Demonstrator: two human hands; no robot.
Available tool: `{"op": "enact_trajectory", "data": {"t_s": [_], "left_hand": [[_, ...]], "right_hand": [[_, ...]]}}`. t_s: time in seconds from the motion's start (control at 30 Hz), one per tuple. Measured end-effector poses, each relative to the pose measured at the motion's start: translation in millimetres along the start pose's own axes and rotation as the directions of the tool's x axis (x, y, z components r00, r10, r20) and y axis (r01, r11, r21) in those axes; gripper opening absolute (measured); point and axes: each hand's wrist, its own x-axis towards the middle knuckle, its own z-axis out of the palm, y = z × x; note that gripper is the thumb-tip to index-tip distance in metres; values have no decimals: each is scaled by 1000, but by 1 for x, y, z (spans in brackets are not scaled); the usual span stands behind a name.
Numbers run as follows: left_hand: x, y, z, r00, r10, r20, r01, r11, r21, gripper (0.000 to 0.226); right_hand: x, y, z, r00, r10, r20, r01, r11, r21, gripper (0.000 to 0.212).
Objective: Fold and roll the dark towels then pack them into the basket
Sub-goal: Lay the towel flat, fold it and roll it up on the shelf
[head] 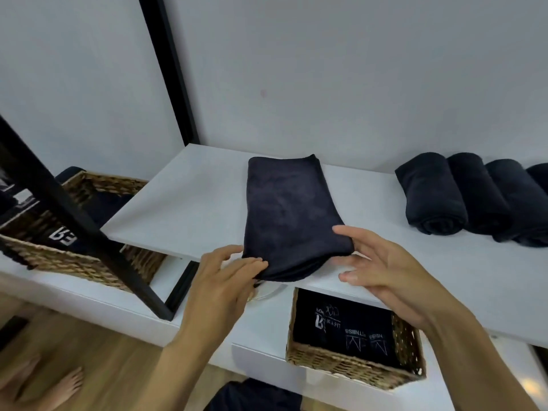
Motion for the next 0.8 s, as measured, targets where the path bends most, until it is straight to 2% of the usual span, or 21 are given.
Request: {"op": "enact_trajectory", "data": {"t_s": [0.07, 0.17, 0.2, 0.23, 0.3, 0.37, 0.43, 0.5, 0.53, 0.57, 0.6, 0.63, 0.67, 0.7, 0.73, 0.8], "left_hand": [[10, 2, -13, 982, -174, 78, 186, 963, -193, 25], [30, 3, -26, 923, -313, 223, 378, 846, -377, 11], [37, 2, -28, 908, -340, 246, 415, 811, -412, 13], [42, 0, -29, 894, -365, 262, 447, 777, -443, 15], [49, -2, -26, 864, -413, 288, 503, 704, -501, 14], [52, -1, -20, 823, -473, 313, 566, 644, -515, 11], [56, 0, -14, 790, -521, 321, 610, 628, -483, 7], [61, 1, -10, 771, -552, 316, 635, 637, -436, 5], [64, 1, -10, 763, -561, 321, 646, 643, -412, 5], [68, 1, -10, 752, -568, 334, 659, 644, -388, 5], [70, 1, -9, 739, -575, 351, 673, 643, -365, 5], [73, 1, -9, 724, -585, 366, 689, 638, -343, 6], [76, 0, -8, 710, -596, 376, 703, 632, -325, 6], [78, 0, -9, 696, -607, 384, 716, 625, -311, 7], [80, 0, -8, 687, -617, 385, 725, 622, -298, 7], [85, 0, -7, 675, -639, 369, 735, 628, -257, 10]], "right_hand": [[0, -1, 1, 992, -104, -66, 90, 978, -188, 61], [10, -2, 3, 929, -279, -244, 128, 859, -496, 27], [14, -2, 2, 917, -294, -268, 106, 830, -548, 15], [17, -2, 0, 920, -287, -267, 83, 809, -582, 12], [22, -1, -4, 941, -219, -256, 13, 782, -623, 24], [27, 1, -4, 949, -137, -283, -89, 746, -660, 34], [32, 3, -4, 942, -90, -323, -180, 678, -713, 38], [34, 7, -3, 921, -164, -353, -186, 610, -770, 26], [32, 7, -1, 892, -286, -351, -121, 597, -793, 14], [29, 8, 3, 833, -467, -297, 12, 551, -834, 8], [27, 10, 6, 765, -621, -173, 160, 443, -882, 10], [26, 12, 9, 710, -704, -4, 278, 285, -917, 9], [26, 18, 10, 687, -707, 168, 357, 128, -925, 9], [29, 23, 11, 701, -649, 296, 388, -2, -922, 16], [34, 29, 9, 733, -574, 366, 392, -84, -916, 26], [44, 35, 4, 800, -468, 374, 373, -100, -923, 38]]}}
